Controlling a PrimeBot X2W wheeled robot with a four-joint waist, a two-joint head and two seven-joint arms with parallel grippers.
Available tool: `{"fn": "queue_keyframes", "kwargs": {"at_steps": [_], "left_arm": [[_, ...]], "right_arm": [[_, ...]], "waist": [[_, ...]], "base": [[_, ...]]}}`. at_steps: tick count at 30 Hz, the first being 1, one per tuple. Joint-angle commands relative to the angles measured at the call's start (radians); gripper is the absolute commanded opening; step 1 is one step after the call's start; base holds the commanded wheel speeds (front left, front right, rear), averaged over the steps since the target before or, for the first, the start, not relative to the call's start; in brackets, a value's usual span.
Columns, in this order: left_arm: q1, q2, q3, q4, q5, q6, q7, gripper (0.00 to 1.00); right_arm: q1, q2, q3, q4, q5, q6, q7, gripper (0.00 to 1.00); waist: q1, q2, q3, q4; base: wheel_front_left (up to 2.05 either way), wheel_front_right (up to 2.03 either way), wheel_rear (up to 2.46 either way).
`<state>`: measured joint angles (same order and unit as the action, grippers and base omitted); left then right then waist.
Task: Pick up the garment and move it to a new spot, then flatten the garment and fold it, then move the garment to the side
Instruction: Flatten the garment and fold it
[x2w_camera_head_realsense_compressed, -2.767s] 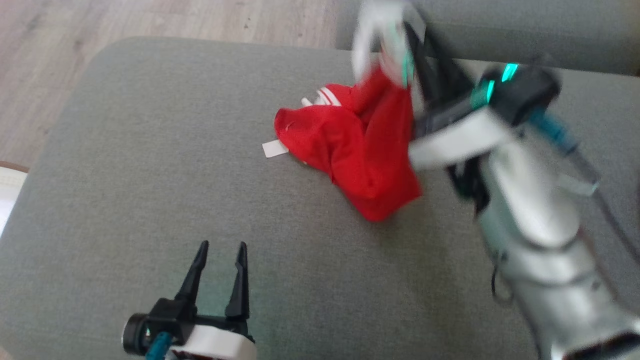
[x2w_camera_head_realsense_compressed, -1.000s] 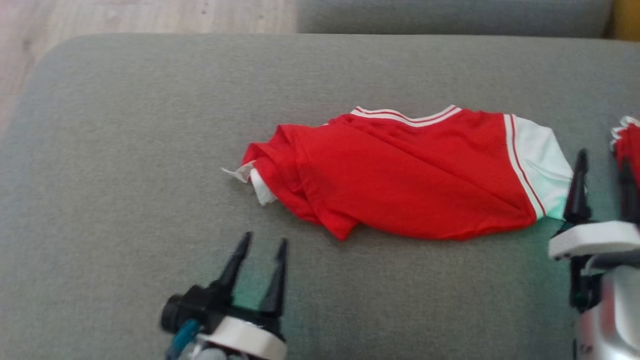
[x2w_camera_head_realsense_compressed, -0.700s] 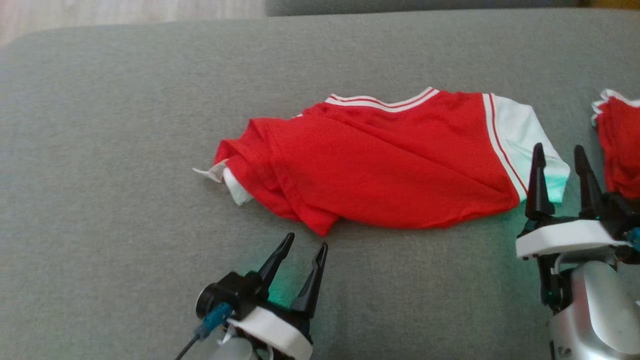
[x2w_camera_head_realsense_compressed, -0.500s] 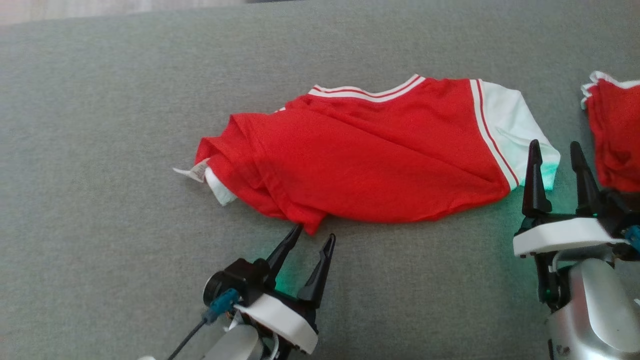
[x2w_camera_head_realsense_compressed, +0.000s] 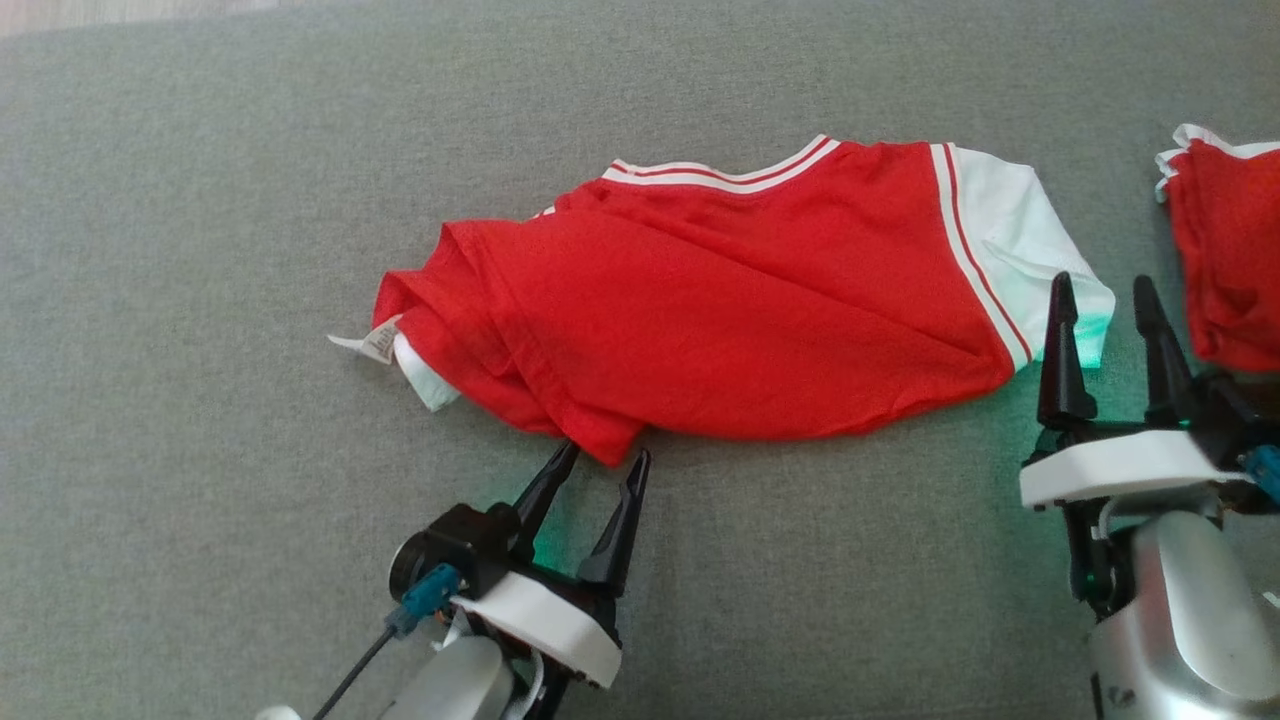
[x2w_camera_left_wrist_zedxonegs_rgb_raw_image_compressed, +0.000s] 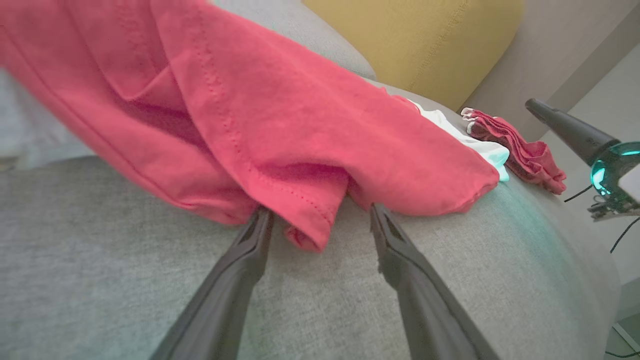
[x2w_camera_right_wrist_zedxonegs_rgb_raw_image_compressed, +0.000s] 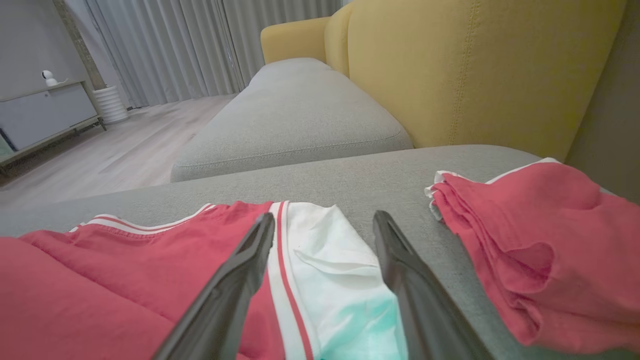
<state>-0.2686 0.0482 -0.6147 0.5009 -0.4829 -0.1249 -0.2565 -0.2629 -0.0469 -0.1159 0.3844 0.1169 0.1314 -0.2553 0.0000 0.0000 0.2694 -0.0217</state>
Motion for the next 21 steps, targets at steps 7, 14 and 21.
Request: {"fn": "queue_keyframes", "kwargs": {"at_steps": [7, 14, 21], "left_arm": [[-0.033, 0.002, 0.058, -0.047, -0.006, -0.006, -0.005, 0.00], [0.010, 0.002, 0.091, -0.104, 0.024, -0.006, -0.005, 0.00], [0.097, 0.012, 0.087, -0.141, 0.071, -0.006, -0.005, 0.00]], "right_arm": [[-0.042, -0.003, 0.039, -0.020, 0.011, -0.001, -0.006, 1.00], [0.000, -0.003, 0.021, -0.001, 0.014, -0.001, -0.006, 1.00], [0.072, -0.003, 0.027, 0.034, 0.052, -0.001, -0.006, 1.00]], "waist": [[0.0000, 0.0000, -0.009, 0.012], [0.0000, 0.0000, -0.079, 0.072], [0.0000, 0.0000, -0.184, 0.212]], "base": [[0.00, 0.00, 0.00], [0.00, 0.00, 0.00], [0.00, 0.00, 0.00]]}}
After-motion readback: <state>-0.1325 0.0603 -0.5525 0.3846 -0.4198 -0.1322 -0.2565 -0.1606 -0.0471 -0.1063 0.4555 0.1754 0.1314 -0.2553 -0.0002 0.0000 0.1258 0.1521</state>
